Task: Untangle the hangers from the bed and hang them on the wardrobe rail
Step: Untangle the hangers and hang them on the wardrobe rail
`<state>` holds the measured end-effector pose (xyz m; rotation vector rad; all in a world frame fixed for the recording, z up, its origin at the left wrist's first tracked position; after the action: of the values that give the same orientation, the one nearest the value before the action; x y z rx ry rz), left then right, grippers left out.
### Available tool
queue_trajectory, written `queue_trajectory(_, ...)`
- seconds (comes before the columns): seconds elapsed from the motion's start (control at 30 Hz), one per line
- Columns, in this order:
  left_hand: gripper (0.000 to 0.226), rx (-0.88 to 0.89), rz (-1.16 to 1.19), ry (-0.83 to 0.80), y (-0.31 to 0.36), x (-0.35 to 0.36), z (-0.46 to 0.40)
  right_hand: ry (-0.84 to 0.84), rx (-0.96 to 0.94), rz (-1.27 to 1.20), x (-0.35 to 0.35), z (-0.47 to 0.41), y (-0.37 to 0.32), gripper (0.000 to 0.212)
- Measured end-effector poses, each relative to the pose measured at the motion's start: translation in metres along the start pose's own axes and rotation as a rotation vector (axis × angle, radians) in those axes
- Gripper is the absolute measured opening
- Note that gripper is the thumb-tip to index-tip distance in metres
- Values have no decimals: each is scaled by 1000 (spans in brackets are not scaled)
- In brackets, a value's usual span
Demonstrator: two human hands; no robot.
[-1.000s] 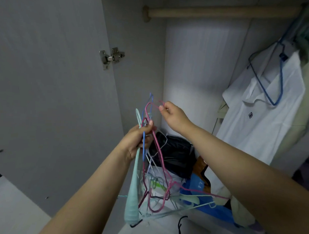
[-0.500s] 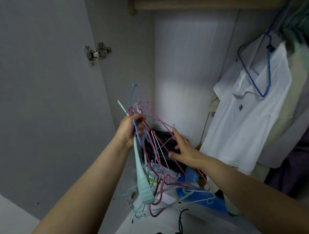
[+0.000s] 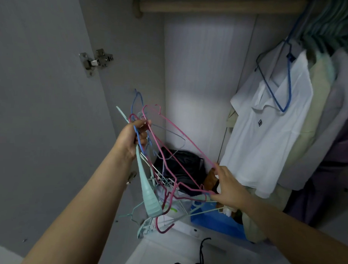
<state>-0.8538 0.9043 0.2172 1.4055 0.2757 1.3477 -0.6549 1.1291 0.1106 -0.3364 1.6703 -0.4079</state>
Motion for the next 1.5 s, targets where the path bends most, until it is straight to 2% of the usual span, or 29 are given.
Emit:
queue_trajectory(0.13,23,18,-8,0,6,4,0,149,-88,-52,-20,0,-2,87)
queue_trajectory(0.3,16,9,13,-37,13,3,-10,276,-22,-196,-42,-11,9,76)
queue_trajectory(0.4,19,28,-37,-115,18,14,-7,348,156,-475,-66,-40,7,81)
queue_trajectory(0.47,21,49,-83,-129,19,22,-5,310,299,-678,-88,-70,-7,80)
queue_trajectory(0.57,21,48,-66,-147,19,29,-6,313,370,-953,-134,-107,-34,56)
queue_trajectory(0.67,19,17,-41,-175,18,34,-10,334,355,-1189,-181,-132,-52,36)
queue_trajectory(0.73,18,13,-46,-171,18,37,-13,372,351,-1230,-212,-144,-56,44)
queue_trajectory(0.87,15,18,-61,-166,15,48,-11,407,426,-1232,-243,-153,-48,86)
queue_trajectory(0.93,15,6,-50,-172,13,51,-8,405,444,-1273,-246,-151,-45,89)
queue_trajectory(1.03,15,-36,-31,-209,8,53,-2,458,512,-1303,-248,-137,-31,81)
queue_trajectory(1.1,16,-49,-26,-221,5,52,3,576,505,-1383,-251,-124,-22,75)
queue_trajectory(1.17,17,-60,-16,-225,1,50,7,743,486,-1466,-255,-109,-9,79)
queue_trajectory(1.27,18,-78,-14,-233,-5,46,12,871,518,-1422,-248,-91,13,88)
queue_trajectory(1.33,18,-94,-7,-237,-10,43,14,1007,609,-1221,-233,-72,17,92)
queue_trajectory(1.37,18,-103,-1,-240,-13,42,15,1098,596,-1075,-221,-60,11,89)
queue_trajectory(1.43,22,-117,15,-270,-18,42,19,1240,482,-852,-184,-39,-19,69)
queue_trajectory(1.47,29,-123,27,-295,-21,42,19,1222,425,-788,-158,-35,-35,61)
queue_trajectory(1.5,38,-132,40,-324,-23,43,20,1108,340,-758,-132,-37,-54,58)
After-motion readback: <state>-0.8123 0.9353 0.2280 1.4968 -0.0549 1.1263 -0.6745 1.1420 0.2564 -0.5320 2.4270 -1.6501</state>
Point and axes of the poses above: each hand's wrist, its own z-axis away from the middle knuckle, its own x-axis out of the palm, y = z × x, the point moved 7 cm from there along -z, towards the middle knuckle, and after that the axes turned 5 degrees about -x, right-handed, at the moved point
